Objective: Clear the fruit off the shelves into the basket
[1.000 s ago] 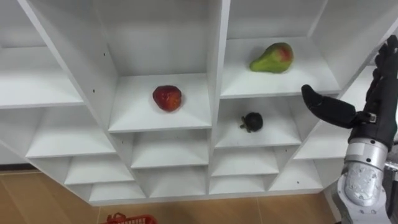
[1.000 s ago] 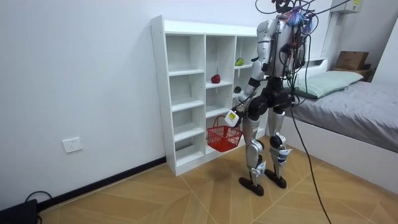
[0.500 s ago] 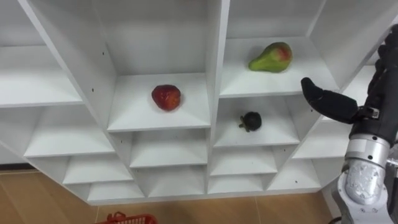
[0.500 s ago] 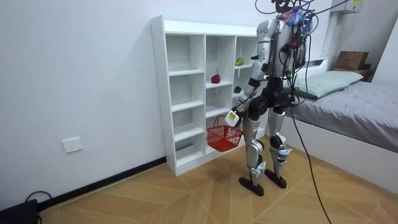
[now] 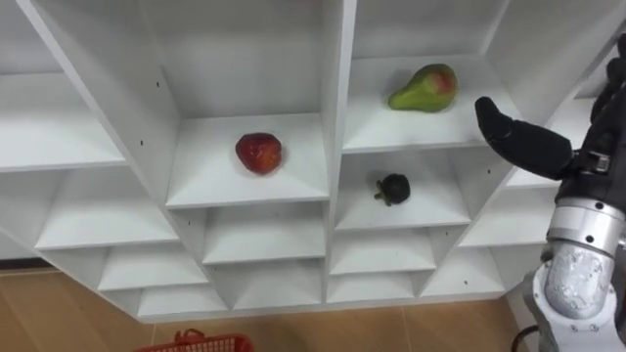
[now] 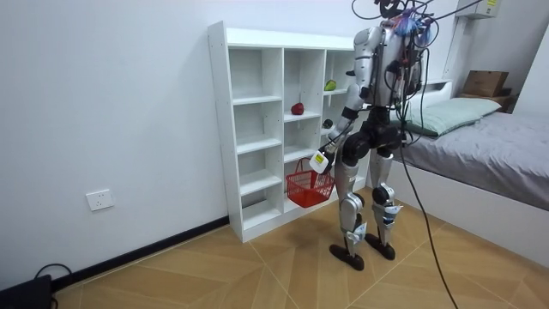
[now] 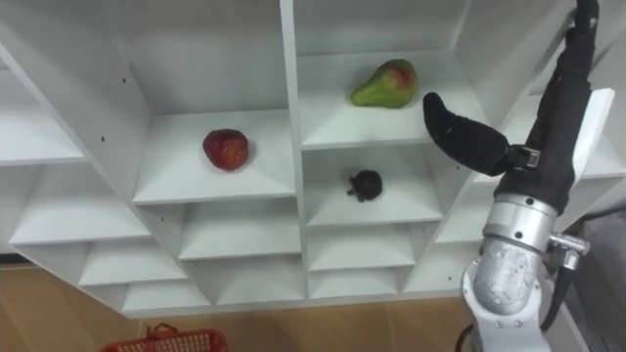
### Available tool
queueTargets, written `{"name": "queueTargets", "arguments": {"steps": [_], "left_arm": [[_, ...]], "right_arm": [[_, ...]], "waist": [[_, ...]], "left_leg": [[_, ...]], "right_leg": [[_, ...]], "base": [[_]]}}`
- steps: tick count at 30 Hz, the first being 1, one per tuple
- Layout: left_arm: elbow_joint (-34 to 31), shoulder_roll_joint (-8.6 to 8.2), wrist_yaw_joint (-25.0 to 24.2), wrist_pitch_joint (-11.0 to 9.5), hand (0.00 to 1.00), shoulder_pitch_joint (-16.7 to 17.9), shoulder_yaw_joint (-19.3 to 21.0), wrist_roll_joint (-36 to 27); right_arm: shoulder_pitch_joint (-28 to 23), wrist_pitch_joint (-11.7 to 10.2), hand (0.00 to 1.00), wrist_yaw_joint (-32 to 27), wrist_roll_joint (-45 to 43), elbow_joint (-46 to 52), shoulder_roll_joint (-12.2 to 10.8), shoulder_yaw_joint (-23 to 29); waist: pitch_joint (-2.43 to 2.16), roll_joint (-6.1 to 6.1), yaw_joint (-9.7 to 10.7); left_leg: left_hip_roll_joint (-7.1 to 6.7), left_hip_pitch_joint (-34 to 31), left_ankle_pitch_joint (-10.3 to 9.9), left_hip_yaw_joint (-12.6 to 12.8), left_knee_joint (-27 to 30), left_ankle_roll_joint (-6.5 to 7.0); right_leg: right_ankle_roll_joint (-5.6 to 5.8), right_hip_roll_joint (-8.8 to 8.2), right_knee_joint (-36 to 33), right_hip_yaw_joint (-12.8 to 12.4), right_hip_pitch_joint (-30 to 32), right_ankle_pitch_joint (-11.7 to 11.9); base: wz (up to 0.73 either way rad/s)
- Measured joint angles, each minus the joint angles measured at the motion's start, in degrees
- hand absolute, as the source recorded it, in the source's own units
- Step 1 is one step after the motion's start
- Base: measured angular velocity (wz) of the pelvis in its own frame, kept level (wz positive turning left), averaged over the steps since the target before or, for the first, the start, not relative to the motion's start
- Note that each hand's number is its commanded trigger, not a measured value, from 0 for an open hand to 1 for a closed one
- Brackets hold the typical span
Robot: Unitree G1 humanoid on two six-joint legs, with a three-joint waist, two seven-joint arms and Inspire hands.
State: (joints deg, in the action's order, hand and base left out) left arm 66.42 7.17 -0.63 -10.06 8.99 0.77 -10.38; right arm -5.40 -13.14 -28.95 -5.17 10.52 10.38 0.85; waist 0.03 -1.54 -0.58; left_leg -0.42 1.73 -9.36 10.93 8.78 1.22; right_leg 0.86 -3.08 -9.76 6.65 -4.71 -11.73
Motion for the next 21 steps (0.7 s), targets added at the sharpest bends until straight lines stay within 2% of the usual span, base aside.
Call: {"name": "queueTargets", "arguments": {"steps": [2, 10, 15, 21], "left_arm": [[0.0, 0.00, 0.0, 0.0, 1.00, 0.0, 0.0, 0.0], [0.0, -0.09, 0.0, 0.0, 1.00, -0.6, -2.1, 0.0], [0.0, -0.08, 0.2, 0.0, 1.00, -0.6, -2.1, 0.0], [0.0, -0.03, 0.1, 0.0, 1.00, -1.1, -2.1, 0.0]], "right_arm": [[0.0, 0.0, 0.00, -0.3, -2.0, 0.2, 0.8, -0.9], [-0.3, -0.7, 0.00, -0.8, -9.0, 4.4, 0.8, -6.9], [-0.3, -1.1, 0.00, -0.8, -9.1, 4.4, 0.8, -7.9], [-0.3, -2.3, 0.00, -1.1, -9.1, 4.1, 0.7, -8.7]], "waist": [[-0.10, 0.04, -0.1], [-0.35, -0.54, -1.7], [-0.17, -0.71, -1.6], [0.36, -0.97, -1.5]], "left_leg": [[0.00, 0.1, 0.0, 0.0, 0.0, -0.04], [0.14, 0.5, 0.1, 0.0, 0.0, -0.19], [0.13, 0.5, 0.1, 0.0, 0.0, -0.18], [0.13, 0.0, 0.1, -0.2, 0.0, -0.19]], "right_leg": [[-0.01, 0.02, 0.0, -0.1, 0.0, 0.0], [-0.11, 0.18, -0.1, 0.0, -0.4, 0.1], [-0.14, 0.17, -0.1, 0.0, -0.4, 0.1], [-0.13, 0.13, 0.0, 0.8, -0.2, 0.1]], "base": [[-0.02], [0.00], [0.00], [0.02]]}}
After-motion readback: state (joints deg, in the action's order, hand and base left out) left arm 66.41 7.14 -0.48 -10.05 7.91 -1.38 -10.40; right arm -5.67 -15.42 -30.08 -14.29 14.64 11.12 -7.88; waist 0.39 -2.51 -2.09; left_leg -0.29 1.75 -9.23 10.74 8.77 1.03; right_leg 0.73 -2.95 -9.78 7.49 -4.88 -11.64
